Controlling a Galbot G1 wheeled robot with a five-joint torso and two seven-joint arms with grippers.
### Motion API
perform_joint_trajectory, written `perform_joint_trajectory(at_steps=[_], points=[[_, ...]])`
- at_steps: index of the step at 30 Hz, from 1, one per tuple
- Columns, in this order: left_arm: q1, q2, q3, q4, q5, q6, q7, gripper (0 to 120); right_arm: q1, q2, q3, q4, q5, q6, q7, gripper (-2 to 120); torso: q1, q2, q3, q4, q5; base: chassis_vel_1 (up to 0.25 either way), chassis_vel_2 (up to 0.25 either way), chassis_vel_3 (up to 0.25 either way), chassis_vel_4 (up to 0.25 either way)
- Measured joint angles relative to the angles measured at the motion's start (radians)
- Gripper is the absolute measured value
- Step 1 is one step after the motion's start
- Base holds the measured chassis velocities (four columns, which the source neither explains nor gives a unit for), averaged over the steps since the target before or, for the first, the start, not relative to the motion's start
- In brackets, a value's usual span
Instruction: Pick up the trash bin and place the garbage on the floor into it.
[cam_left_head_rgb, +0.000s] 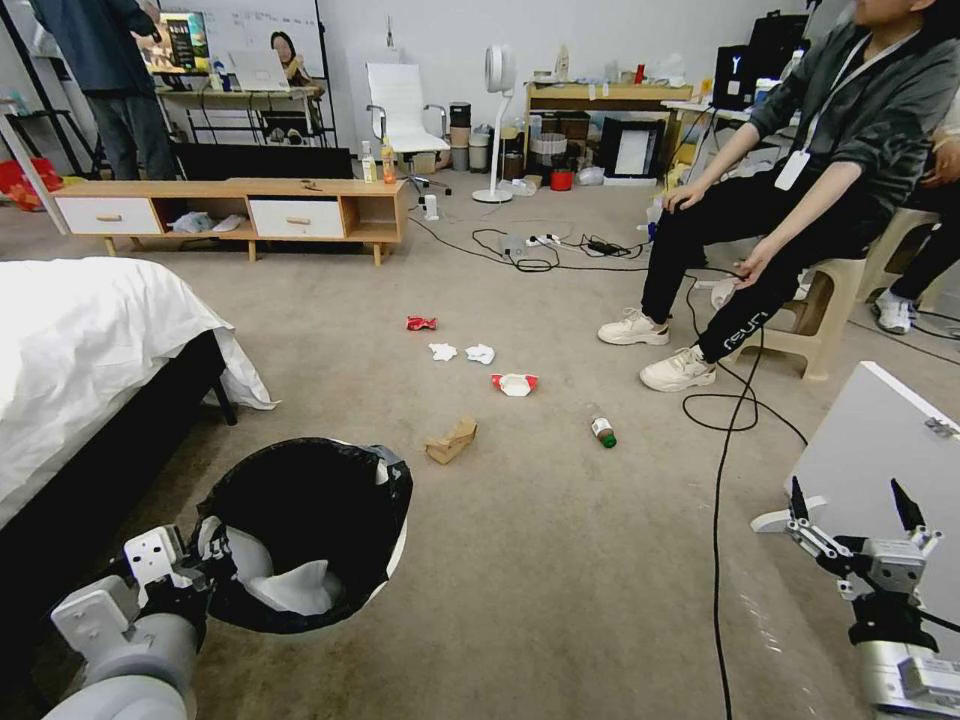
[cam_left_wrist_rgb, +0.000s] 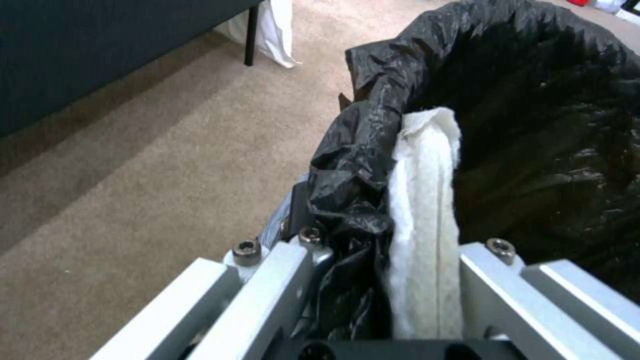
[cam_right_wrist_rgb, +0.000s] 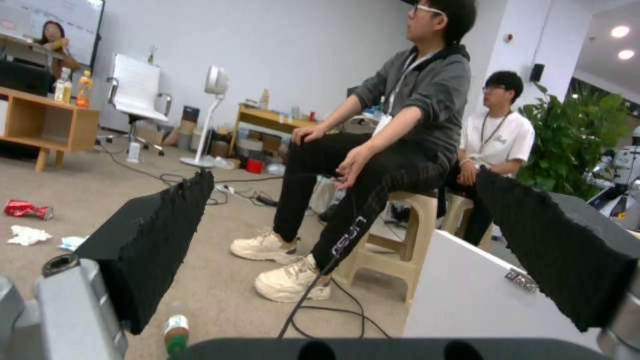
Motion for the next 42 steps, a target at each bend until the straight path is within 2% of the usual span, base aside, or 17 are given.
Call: perform_joint_trajectory(at_steps=[12, 42], points=[[0.002, 0.000, 0.001, -0.003, 0.002, -0.001, 0.001, 7, 0.001, -0.001, 0.001, 0.000, -0.004, 0.000, 0.000, 100, 0.000, 0.000, 0.000, -0.0001, 0.0000, -0.064, 0.062, 0.063, -0.058], [0.000, -0.004, 0.003, -0.007, 0.007, -0.002, 0.001, 7, 0.004, 0.000, 0.004, -0.002, -0.001, 0.018, -0.004, 100, 0.000, 0.000, 0.000, 0.0003, 0.0001, -0.217, 0.220, 0.228, -0.217]])
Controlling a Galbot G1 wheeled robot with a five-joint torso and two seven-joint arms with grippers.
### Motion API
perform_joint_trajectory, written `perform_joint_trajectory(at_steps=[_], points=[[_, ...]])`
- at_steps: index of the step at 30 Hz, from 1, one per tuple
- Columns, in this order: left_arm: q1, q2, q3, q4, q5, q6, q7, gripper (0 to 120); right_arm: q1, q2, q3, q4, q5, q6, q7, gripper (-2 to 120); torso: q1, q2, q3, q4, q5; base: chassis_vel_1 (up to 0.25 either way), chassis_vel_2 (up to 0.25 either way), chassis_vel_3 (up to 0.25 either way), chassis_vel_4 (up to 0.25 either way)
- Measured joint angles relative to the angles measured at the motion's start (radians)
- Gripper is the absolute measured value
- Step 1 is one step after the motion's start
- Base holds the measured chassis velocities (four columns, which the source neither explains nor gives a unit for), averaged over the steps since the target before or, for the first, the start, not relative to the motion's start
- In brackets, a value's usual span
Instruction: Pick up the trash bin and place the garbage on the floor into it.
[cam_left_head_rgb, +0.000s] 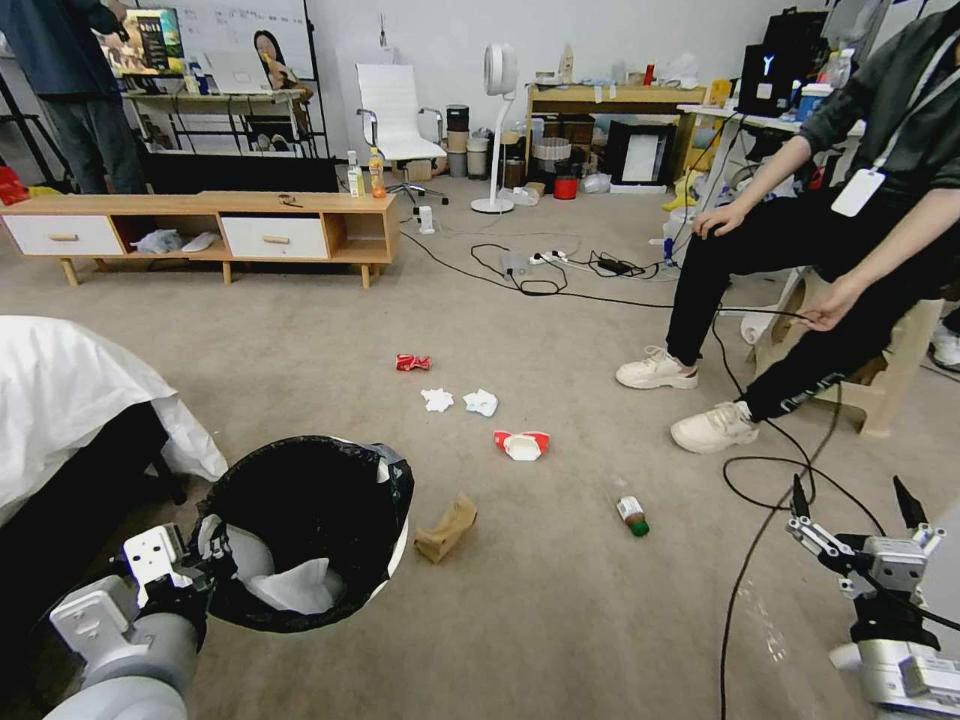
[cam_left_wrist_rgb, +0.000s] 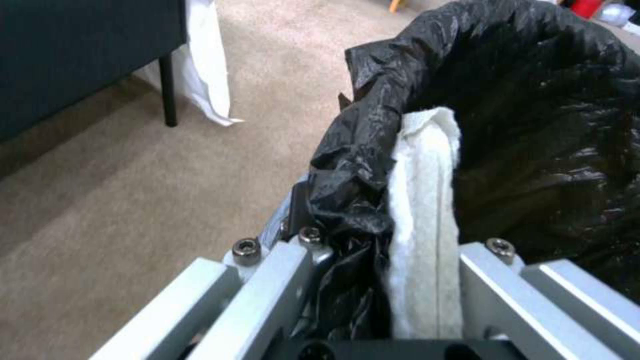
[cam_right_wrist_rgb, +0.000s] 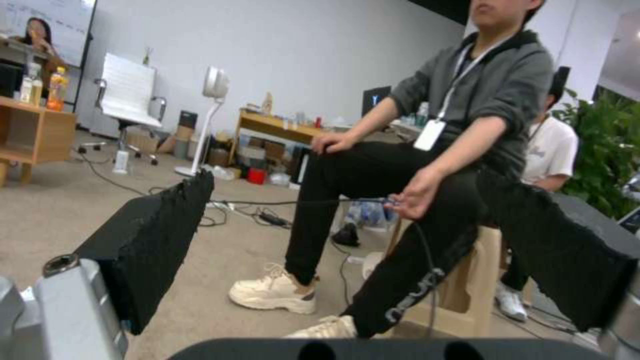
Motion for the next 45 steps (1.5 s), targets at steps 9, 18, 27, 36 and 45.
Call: perform_joint_trajectory(at_steps=[9, 18, 27, 36, 45], points=[[0.001, -0.001, -0.001, 0.000, 0.000, 0.000, 0.000, 7, -0.001, 0.002, -0.001, 0.007, -0.002, -0.009, 0.000, 100, 0.000, 0.000, 0.000, -0.0004, -0.0001, -0.019, 0.024, 0.021, -0.035], [-0.002, -0.002, 0.000, 0.003, 0.001, 0.000, 0.001, 7, 0.002, 0.006, -0.002, 0.007, -0.006, -0.016, 0.004, 100, 0.000, 0.000, 0.000, -0.0004, -0.0001, 0.000, 0.000, 0.000, 0.000], [-0.003, -0.002, -0.001, 0.006, 0.001, 0.000, 0.002, 7, 0.007, 0.006, -0.006, 0.000, -0.008, -0.013, 0.005, 100, 0.000, 0.000, 0.000, -0.0004, -0.0002, -0.098, 0.095, 0.106, -0.095], [-0.005, -0.003, -0.001, 0.008, 0.001, 0.000, 0.003, 7, 0.013, 0.007, -0.013, -0.004, -0.010, -0.007, 0.009, 100, 0.000, 0.000, 0.000, -0.0006, 0.0000, -0.208, 0.214, 0.202, -0.204], [-0.004, -0.003, -0.001, 0.009, 0.001, -0.001, 0.003, 7, 0.013, 0.008, -0.016, -0.005, -0.010, -0.002, 0.009, 100, 0.000, 0.000, 0.000, -0.0005, -0.0002, -0.066, 0.082, 0.072, -0.060]])
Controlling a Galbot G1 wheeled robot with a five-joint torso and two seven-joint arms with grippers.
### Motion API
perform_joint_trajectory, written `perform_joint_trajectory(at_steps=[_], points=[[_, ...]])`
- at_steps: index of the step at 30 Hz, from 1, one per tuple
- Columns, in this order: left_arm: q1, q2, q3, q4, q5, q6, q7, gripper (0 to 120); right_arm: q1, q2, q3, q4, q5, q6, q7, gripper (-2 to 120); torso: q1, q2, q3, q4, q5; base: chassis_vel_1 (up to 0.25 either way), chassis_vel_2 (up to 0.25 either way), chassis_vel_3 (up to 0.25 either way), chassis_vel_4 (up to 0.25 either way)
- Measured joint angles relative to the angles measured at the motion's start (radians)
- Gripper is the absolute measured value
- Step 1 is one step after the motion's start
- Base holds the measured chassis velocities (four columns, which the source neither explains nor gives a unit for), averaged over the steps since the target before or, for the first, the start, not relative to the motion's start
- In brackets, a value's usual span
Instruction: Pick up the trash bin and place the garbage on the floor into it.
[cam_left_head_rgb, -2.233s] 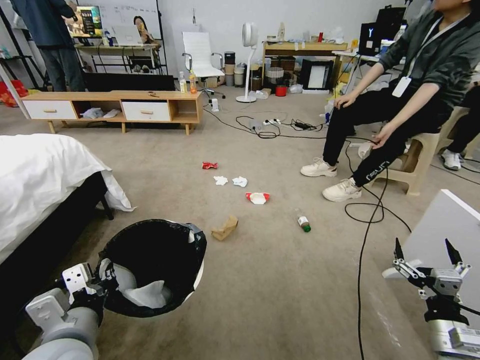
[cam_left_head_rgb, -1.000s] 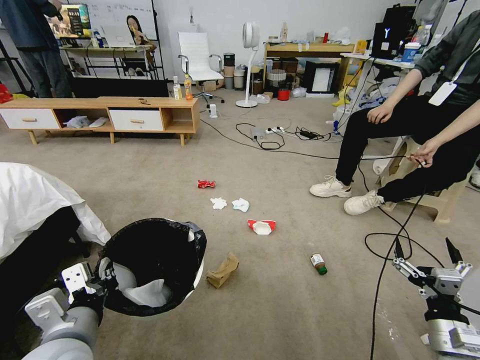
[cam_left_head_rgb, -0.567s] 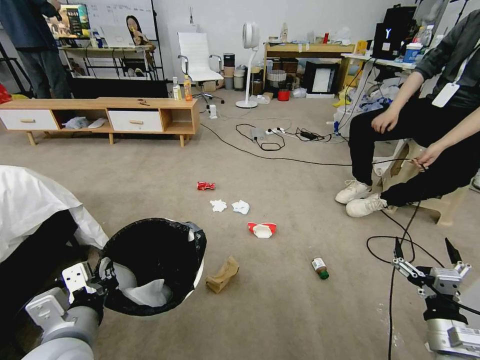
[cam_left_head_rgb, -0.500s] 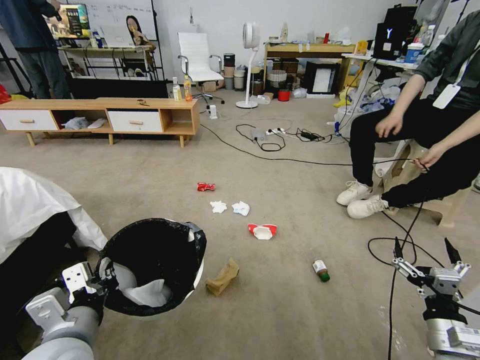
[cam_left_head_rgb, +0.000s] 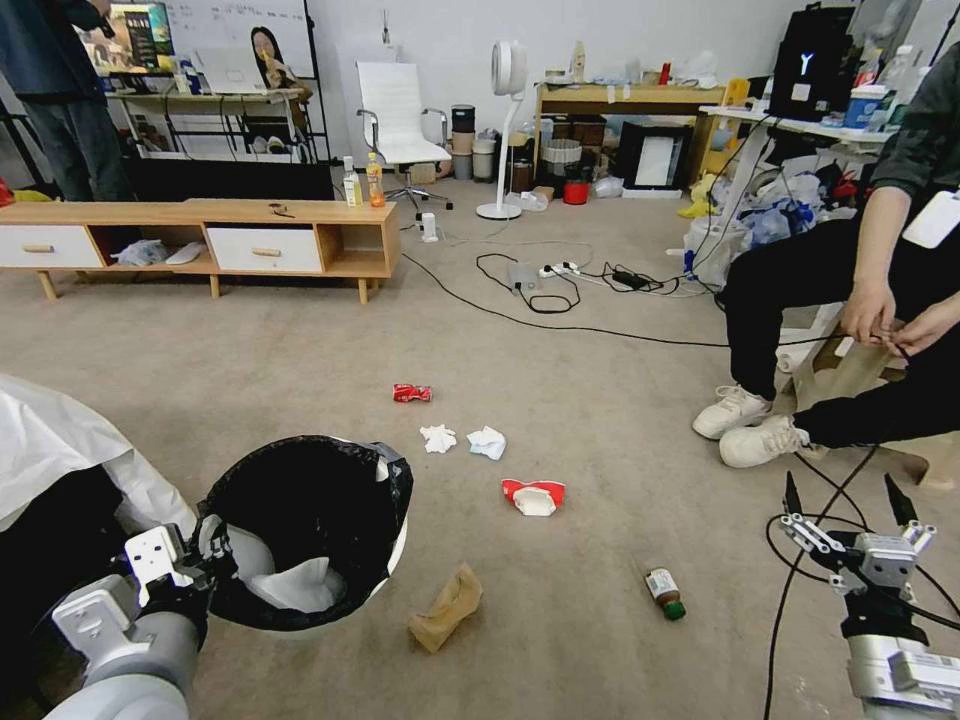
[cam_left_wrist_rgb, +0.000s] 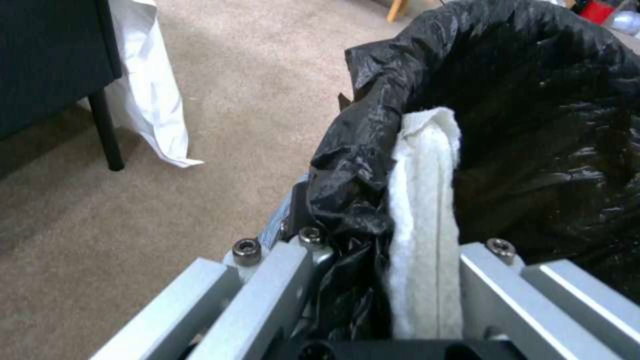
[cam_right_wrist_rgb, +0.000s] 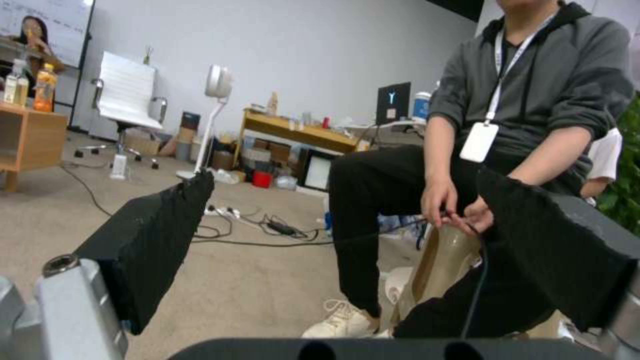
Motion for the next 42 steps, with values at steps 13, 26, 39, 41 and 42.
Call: perform_joint_trajectory(at_steps=[13, 26, 39, 41, 42], points=[[0.009, 0.003, -0.003, 0.000, -0.001, -0.018, 0.006, 7, 0.019, -0.056, -0.061, -0.013, -0.038, -0.029, -0.008, 100, 0.000, 0.000, 0.000, 0.0002, 0.0000, 0.000, 0.000, 0.000, 0.000], [0.013, 0.003, -0.004, -0.001, -0.006, -0.026, 0.006, 7, 0.030, -0.068, -0.099, -0.022, -0.059, -0.038, -0.011, 100, 0.000, 0.000, 0.000, 0.0000, 0.0000, 0.000, 0.000, 0.000, 0.000], [0.008, 0.001, 0.002, 0.000, 0.013, -0.040, 0.016, 7, 0.064, -0.195, -0.225, -0.061, -0.074, -0.042, -0.032, 100, 0.000, 0.000, 0.000, 0.0001, 0.0004, 0.029, 0.030, 0.023, 0.028], [0.008, 0.001, 0.001, 0.001, 0.016, -0.043, 0.018, 7, 0.078, -0.250, -0.261, -0.075, -0.070, -0.046, -0.032, 100, 0.000, 0.000, 0.000, 0.0003, -0.0001, 0.091, 0.084, 0.086, 0.081], [0.009, 0.001, 0.000, 0.002, 0.017, -0.045, 0.019, 7, 0.084, -0.271, -0.276, -0.081, -0.067, -0.048, -0.032, 100, 0.000, 0.000, 0.000, 0.0004, -0.0001, 0.091, 0.089, 0.086, 0.081]])
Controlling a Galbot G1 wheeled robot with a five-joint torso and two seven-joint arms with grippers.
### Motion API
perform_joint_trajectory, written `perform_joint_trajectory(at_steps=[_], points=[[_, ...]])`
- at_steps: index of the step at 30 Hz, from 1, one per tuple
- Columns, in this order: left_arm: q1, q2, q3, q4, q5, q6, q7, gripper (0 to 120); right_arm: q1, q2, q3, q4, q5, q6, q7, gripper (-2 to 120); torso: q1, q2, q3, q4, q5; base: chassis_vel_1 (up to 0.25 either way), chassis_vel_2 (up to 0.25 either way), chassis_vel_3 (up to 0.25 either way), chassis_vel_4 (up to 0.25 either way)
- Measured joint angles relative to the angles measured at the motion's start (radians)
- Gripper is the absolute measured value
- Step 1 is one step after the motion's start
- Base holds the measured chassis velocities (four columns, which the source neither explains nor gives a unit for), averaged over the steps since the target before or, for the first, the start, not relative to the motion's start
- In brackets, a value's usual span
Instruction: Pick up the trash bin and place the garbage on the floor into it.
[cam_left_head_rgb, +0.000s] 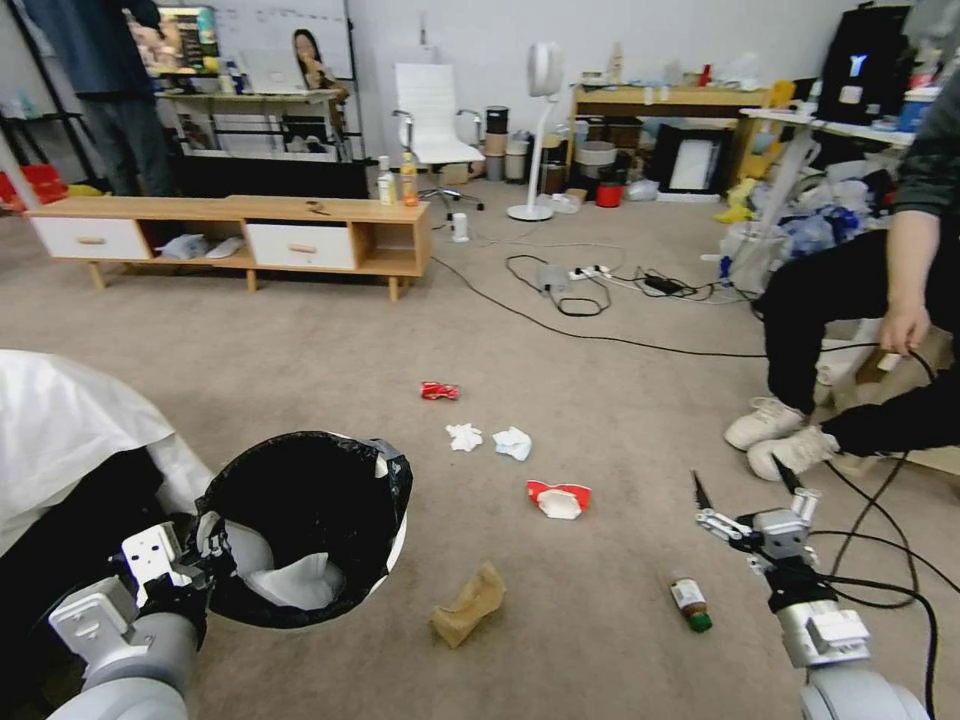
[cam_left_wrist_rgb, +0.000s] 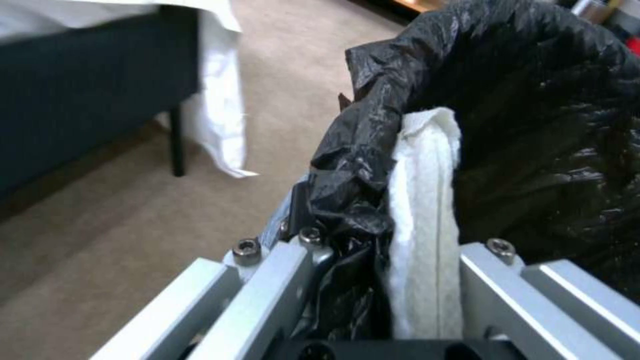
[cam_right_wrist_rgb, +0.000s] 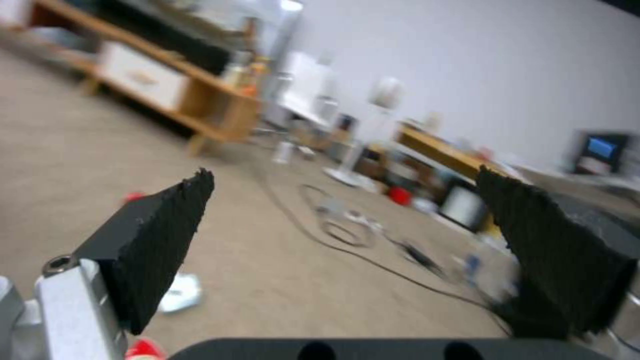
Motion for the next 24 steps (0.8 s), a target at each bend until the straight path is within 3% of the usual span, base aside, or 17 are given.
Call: perform_joint_trajectory(at_steps=[2, 4, 8, 10, 11, 13, 16, 18, 20, 24], points=[[0.005, -0.001, -0.001, 0.003, 0.010, -0.010, 0.005, 7, 0.035, -0.100, -0.080, -0.033, 0.020, -0.005, 0.000, 100, 0.000, 0.000, 0.000, -0.0002, 0.0004, 0.095, 0.103, 0.113, 0.099], [0.006, -0.002, -0.001, 0.006, 0.017, -0.013, 0.008, 7, 0.058, -0.137, -0.121, -0.049, 0.028, -0.006, 0.000, 100, 0.000, 0.000, 0.000, 0.0001, 0.0002, 0.101, 0.108, 0.099, 0.100], [0.007, -0.004, 0.000, 0.008, 0.024, -0.016, 0.010, 7, 0.078, -0.161, -0.156, -0.064, 0.036, -0.006, -0.001, 100, 0.000, 0.000, 0.000, 0.0001, 0.0002, 0.097, 0.097, 0.096, 0.089], [0.007, -0.008, 0.002, 0.011, 0.037, -0.019, 0.012, 7, 0.132, -0.200, -0.224, -0.094, 0.060, -0.004, -0.012, 100, 0.000, 0.000, 0.000, 0.0005, 0.0004, 0.046, 0.083, 0.043, 0.063], [0.005, -0.009, 0.005, 0.011, 0.040, -0.020, 0.012, 7, 0.164, -0.217, -0.273, -0.120, 0.076, 0.001, -0.023, 100, 0.000, 0.000, 0.000, -0.0008, -0.0003, 0.046, 0.026, 0.035, 0.063], [0.004, -0.010, 0.007, 0.011, 0.046, -0.021, 0.013, 7, 0.201, -0.227, -0.317, -0.146, 0.087, 0.006, -0.038, 100, 0.000, 0.000, 0.000, 0.0000, 0.0005, 0.000, 0.000, 0.000, 0.000], [-0.002, -0.008, 0.012, 0.016, 0.062, -0.026, 0.015, 7, 0.265, -0.245, -0.385, -0.218, 0.099, 0.023, -0.099, 100, 0.000, 0.000, 0.000, 0.0005, 0.0003, 0.000, 0.000, 0.000, 0.000], [-0.020, 0.002, 0.030, 0.034, 0.071, -0.027, 0.018, 7, 0.277, -0.267, -0.399, -0.267, 0.100, 0.042, -0.161, 100, 0.000, 0.000, 0.000, -0.0012, 0.0000, 0.000, 0.000, 0.000, 0.000], [-0.022, 0.004, 0.034, 0.040, 0.076, -0.031, 0.023, 7, 0.293, -0.274, -0.410, -0.297, 0.099, 0.050, -0.197, 100, 0.000, 0.000, 0.000, -0.0012, -0.0001, 0.000, 0.000, 0.000, 0.000], [-0.024, 0.005, 0.042, 0.055, 0.085, -0.040, 0.033, 7, 0.337, -0.287, -0.426, -0.379, 0.063, 0.064, -0.345, 100, 0.000, 0.000, 0.000, 0.0004, 0.0003, 0.000, 0.000, 0.000, 0.000]])
